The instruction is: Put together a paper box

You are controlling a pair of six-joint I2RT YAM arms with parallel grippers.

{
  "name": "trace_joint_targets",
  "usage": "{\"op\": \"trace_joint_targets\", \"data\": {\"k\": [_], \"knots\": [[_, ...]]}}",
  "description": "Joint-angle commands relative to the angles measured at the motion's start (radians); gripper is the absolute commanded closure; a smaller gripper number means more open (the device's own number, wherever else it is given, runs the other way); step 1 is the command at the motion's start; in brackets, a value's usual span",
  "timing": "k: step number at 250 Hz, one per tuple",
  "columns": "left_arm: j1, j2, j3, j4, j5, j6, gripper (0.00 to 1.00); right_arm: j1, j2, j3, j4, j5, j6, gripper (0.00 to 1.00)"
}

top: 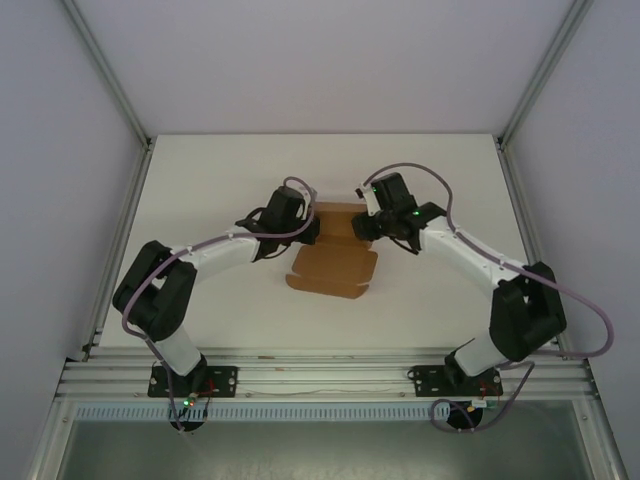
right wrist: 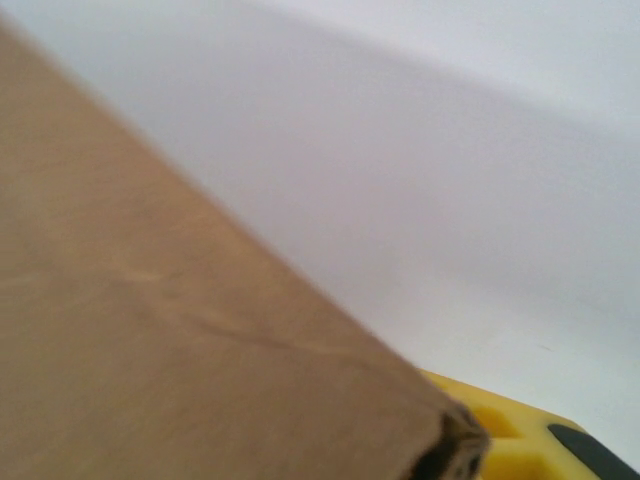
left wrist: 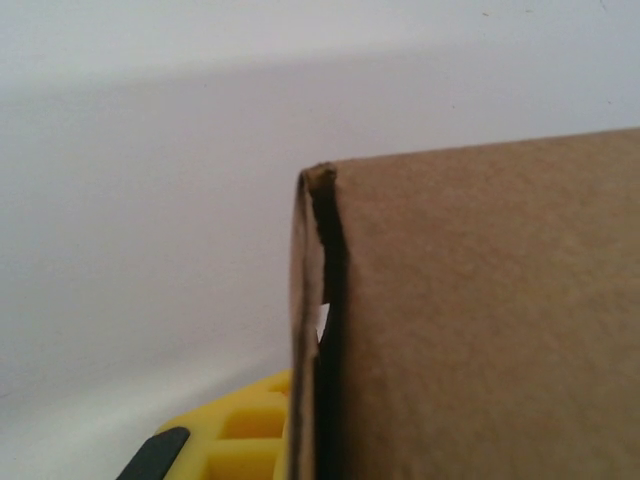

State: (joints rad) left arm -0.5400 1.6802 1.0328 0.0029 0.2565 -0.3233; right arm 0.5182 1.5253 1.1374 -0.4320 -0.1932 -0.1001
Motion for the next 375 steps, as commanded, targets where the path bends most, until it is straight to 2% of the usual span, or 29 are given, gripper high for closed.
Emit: {"op": "trace_joint_targets", "data": {"k": [1,45,69,116,132,152,206,236,262,289,322,366,375], "knots": [[-0.015,0.002,0.034,-0.05,-0.065,-0.03,1.0,0.006,0.054,0.044,-0.065,0.31,0.115,0.64],[-0.018,0.008,0.042,-0.081,-0.115,-0.043,1.0,0.007,0.085,0.051,-0.082,0.399,0.159,0.63],[-0.017,0.013,0.045,-0.081,-0.126,-0.054,1.0,0.006,0.08,0.047,-0.085,0.422,0.163,0.59],[-0.017,0.035,0.049,-0.063,-0.109,-0.065,1.0,0.006,0.038,0.003,-0.055,0.288,0.145,0.53],[-0.017,0.039,0.048,-0.054,-0.096,-0.064,1.0,0.006,0.012,-0.024,-0.026,0.238,0.14,0.53],[-0.017,0.041,0.051,-0.056,-0.102,-0.067,1.0,0.005,-0.017,-0.045,-0.008,0.238,0.144,0.61],[-0.021,0.045,0.072,-0.081,-0.136,-0.091,1.0,0.008,0.005,-0.032,-0.027,0.346,0.173,0.89],[-0.05,0.055,0.11,-0.127,-0.192,-0.129,1.0,0.011,0.07,0.003,-0.036,0.428,0.237,0.93],[-0.056,0.068,0.12,-0.138,-0.198,-0.197,1.0,0.016,0.125,0.039,-0.054,0.59,0.342,0.98],[-0.055,0.081,0.133,-0.155,-0.193,-0.224,1.0,0.015,0.178,0.068,-0.088,0.782,0.419,1.0],[-0.054,0.101,0.149,-0.19,-0.218,-0.224,1.0,0.008,0.236,0.082,-0.097,0.938,0.436,1.0],[-0.052,0.107,0.145,-0.165,-0.179,-0.256,1.0,-0.002,0.236,0.042,0.021,1.0,0.397,1.0],[-0.052,0.11,0.146,-0.16,-0.175,-0.26,1.0,-0.004,0.234,0.036,0.042,0.997,0.379,0.97]]}}
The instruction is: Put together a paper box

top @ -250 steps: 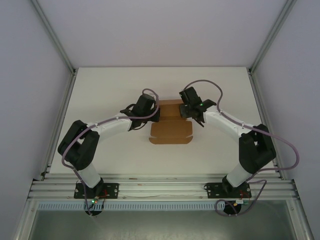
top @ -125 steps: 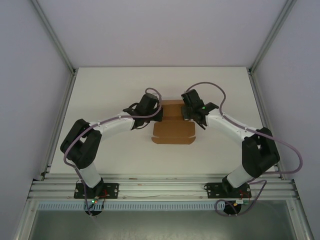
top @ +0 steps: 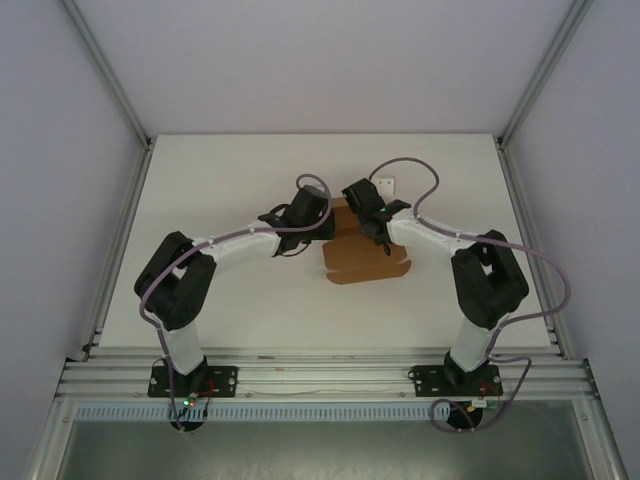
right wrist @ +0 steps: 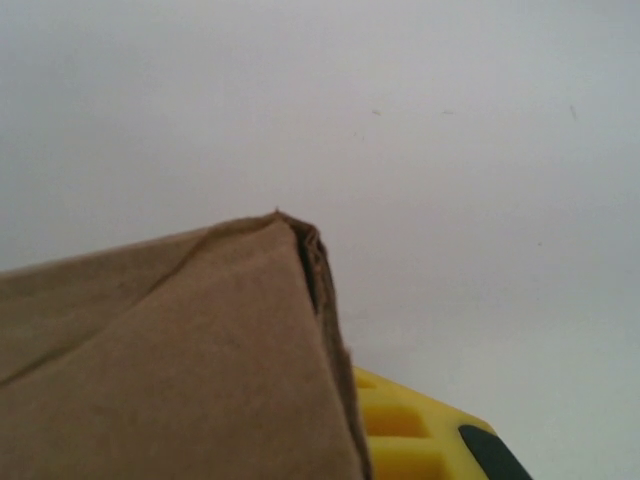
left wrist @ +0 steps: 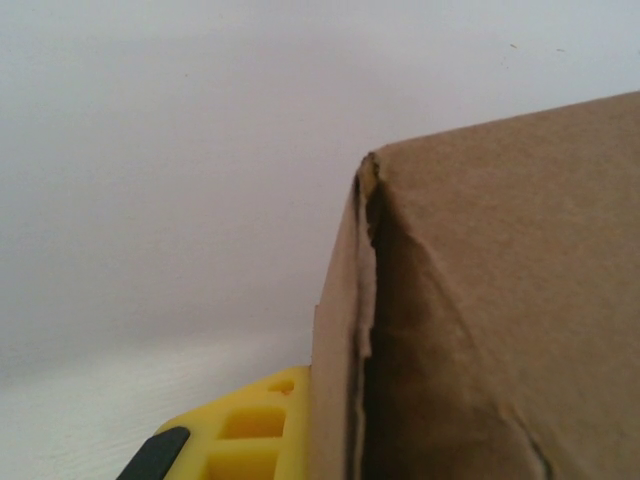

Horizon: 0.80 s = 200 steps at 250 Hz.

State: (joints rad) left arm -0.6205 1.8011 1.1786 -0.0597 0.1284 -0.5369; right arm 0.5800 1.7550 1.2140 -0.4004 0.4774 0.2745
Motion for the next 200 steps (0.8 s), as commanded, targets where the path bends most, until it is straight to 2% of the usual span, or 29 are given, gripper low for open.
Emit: {"op": "trace_joint_targets", "data": {"k": [1,11,21,39,55,81,92,110,111,112,143,160,188,200], "knots": [[0.028,-0.011,0.001,-0.097,-0.046,-0.047,1.0,-0.065,0.004,-0.041,0.013,0.326,0.004,0.97],[0.028,-0.007,0.005,-0.094,-0.037,-0.047,1.0,-0.064,0.002,-0.046,0.046,0.315,-0.027,0.95],[0.028,-0.002,0.012,-0.09,-0.029,-0.046,1.0,-0.065,-0.008,-0.063,0.095,0.246,-0.072,0.96],[0.028,0.007,0.019,-0.076,-0.01,-0.039,1.0,-0.065,-0.047,-0.118,0.217,0.046,-0.152,0.94],[0.028,0.012,0.022,-0.069,0.003,-0.031,1.0,-0.066,-0.096,-0.175,0.323,-0.156,-0.193,0.88],[0.028,0.015,0.028,-0.065,0.011,-0.022,1.0,-0.072,-0.179,-0.261,0.466,-0.384,-0.23,0.77],[0.029,0.017,0.03,-0.065,0.013,-0.02,1.0,-0.073,-0.205,-0.278,0.494,-0.413,-0.22,0.71],[0.028,0.017,0.04,-0.069,0.016,-0.02,1.0,-0.077,-0.248,-0.292,0.502,-0.476,-0.222,0.52],[0.028,0.017,0.04,-0.07,0.016,0.03,1.0,-0.077,-0.25,-0.292,0.502,-0.48,-0.222,0.51],[0.028,0.017,0.041,-0.07,0.016,0.016,1.0,-0.076,-0.252,-0.291,0.503,-0.483,-0.222,0.5],[0.03,0.023,0.071,-0.087,0.033,0.032,1.0,-0.077,-0.325,-0.286,0.448,-0.611,-0.254,0.27],[0.033,0.031,0.092,-0.106,0.038,0.055,1.0,-0.077,-0.369,-0.287,0.421,-0.642,-0.254,0.17],[0.051,0.026,0.11,-0.125,0.072,0.109,1.0,-0.076,-0.454,-0.309,0.395,-0.581,-0.24,0.01],[0.067,0.022,0.118,-0.138,0.114,0.167,1.0,-0.076,-0.5,-0.317,0.377,-0.528,-0.217,0.0]]}}
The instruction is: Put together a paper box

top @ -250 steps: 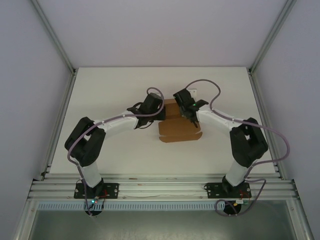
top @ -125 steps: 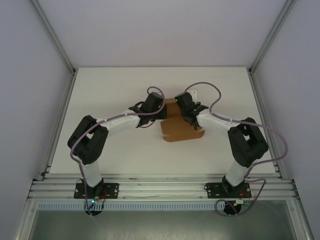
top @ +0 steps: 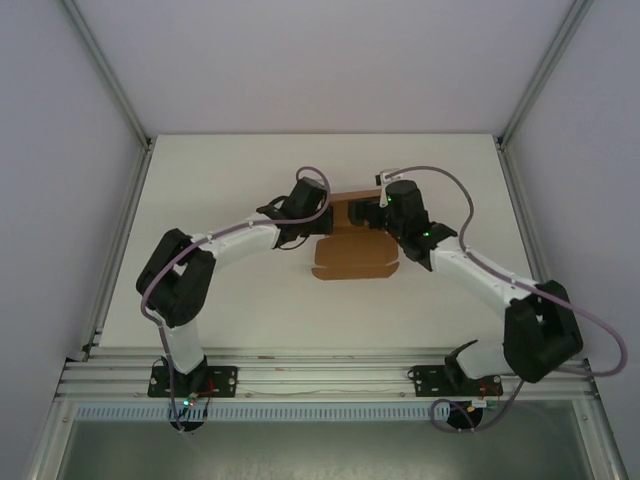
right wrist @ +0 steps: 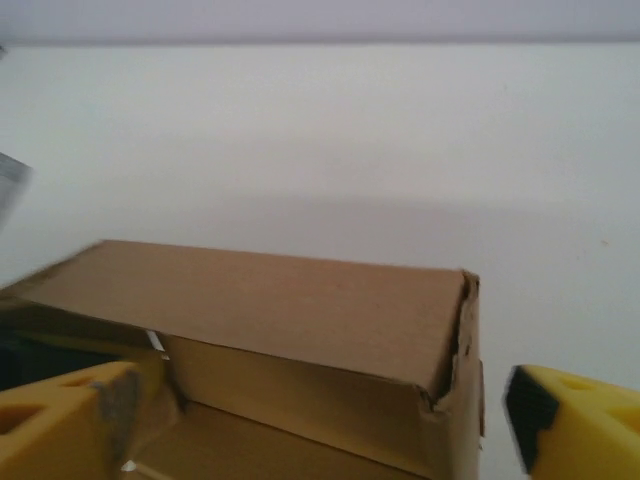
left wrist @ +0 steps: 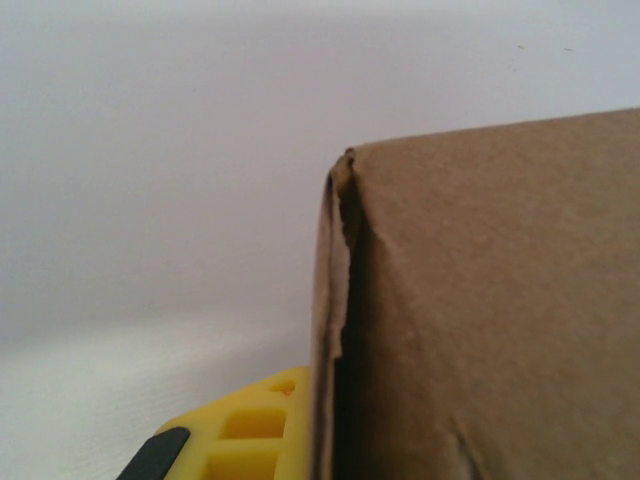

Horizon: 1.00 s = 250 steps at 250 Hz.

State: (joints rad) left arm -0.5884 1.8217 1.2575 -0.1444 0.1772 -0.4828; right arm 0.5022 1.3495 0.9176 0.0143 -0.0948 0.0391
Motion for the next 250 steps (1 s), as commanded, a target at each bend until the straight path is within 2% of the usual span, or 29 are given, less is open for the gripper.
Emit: {"op": "trace_joint_targets", "data": {"k": [1,24,60,77,91,112,147,183,217,250], "knots": [[0.036,0.001,0.041,-0.056,0.07,0.118,1.0,0.0,-0.097,-0.022,-0.04,0.049,0.021,0.0],[0.067,0.007,0.105,-0.183,0.155,0.323,1.0,-0.006,-0.18,-0.021,-0.129,0.191,0.082,0.0],[0.06,0.043,0.248,-0.525,0.168,0.72,1.0,-0.048,-0.295,0.003,-0.372,0.357,0.253,0.0],[0.035,0.048,0.262,-0.615,0.135,0.874,1.0,-0.081,-0.336,0.003,-0.472,0.351,0.299,0.0],[0.006,0.057,0.272,-0.661,0.054,0.953,1.0,-0.101,-0.363,-0.006,-0.53,0.343,0.312,0.0],[-0.025,0.079,0.29,-0.688,-0.059,0.999,1.0,-0.129,-0.39,-0.027,-0.59,0.355,0.329,0.0],[-0.034,0.16,0.369,-0.747,-0.1,1.005,1.0,-0.169,-0.404,-0.051,-0.65,0.348,0.364,0.0],[-0.062,0.287,0.466,-0.792,-0.24,0.972,1.0,-0.182,-0.402,-0.063,-0.658,0.331,0.367,0.0],[-0.089,0.4,0.524,-0.777,-0.321,1.001,1.0,-0.186,-0.404,-0.071,-0.648,0.33,0.36,0.0],[-0.109,0.512,0.612,-0.789,-0.457,1.0,1.0,-0.189,-0.408,-0.074,-0.643,0.337,0.357,0.0]]}}
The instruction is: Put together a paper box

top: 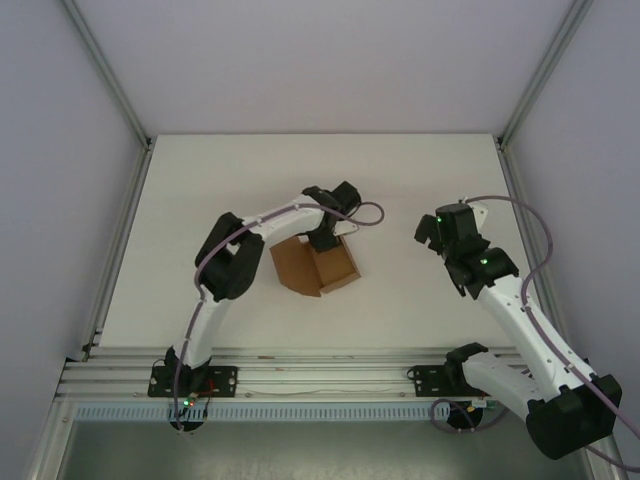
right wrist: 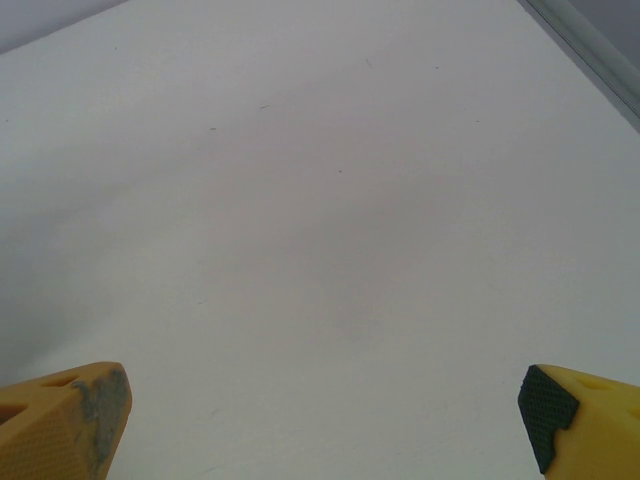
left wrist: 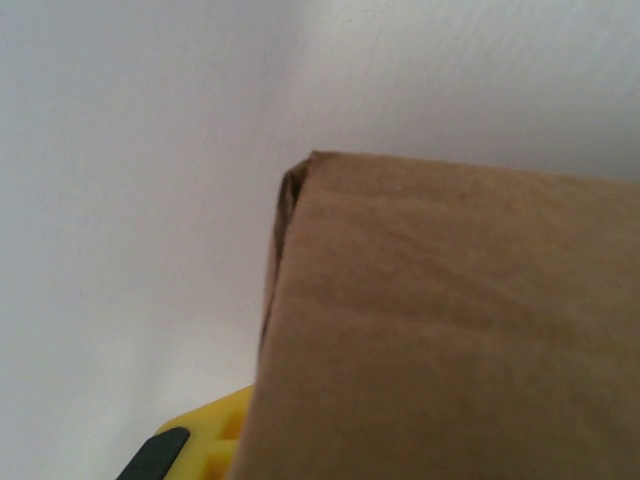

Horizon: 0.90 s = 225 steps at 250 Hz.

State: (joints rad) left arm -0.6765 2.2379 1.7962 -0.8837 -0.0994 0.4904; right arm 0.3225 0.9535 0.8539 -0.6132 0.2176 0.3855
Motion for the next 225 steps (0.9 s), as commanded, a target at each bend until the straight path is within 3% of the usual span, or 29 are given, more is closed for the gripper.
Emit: {"op": "trace_joint_targets", "data": {"k": [1,52,103,122,225], "knots": [[-0.021,0.099,0.076,-0.052,-0.183,0.027,1.0,-0.01,-0.012,-0.012,-0.016,0.024,0.01,0.0],[-0.035,0.203,0.154,-0.104,-0.239,0.003,1.0,-0.012,-0.016,-0.038,-0.006,0.038,0.016,0.0],[-0.035,0.16,0.159,-0.104,-0.171,0.026,0.64,-0.012,-0.031,-0.049,-0.008,0.03,0.01,0.0],[-0.035,0.124,0.158,-0.104,-0.141,0.06,0.62,-0.013,-0.043,-0.051,-0.005,0.016,0.0,0.0],[-0.033,-0.053,0.175,-0.153,-0.016,0.182,0.18,-0.013,-0.085,-0.044,0.051,-0.129,-0.121,0.0]]}}
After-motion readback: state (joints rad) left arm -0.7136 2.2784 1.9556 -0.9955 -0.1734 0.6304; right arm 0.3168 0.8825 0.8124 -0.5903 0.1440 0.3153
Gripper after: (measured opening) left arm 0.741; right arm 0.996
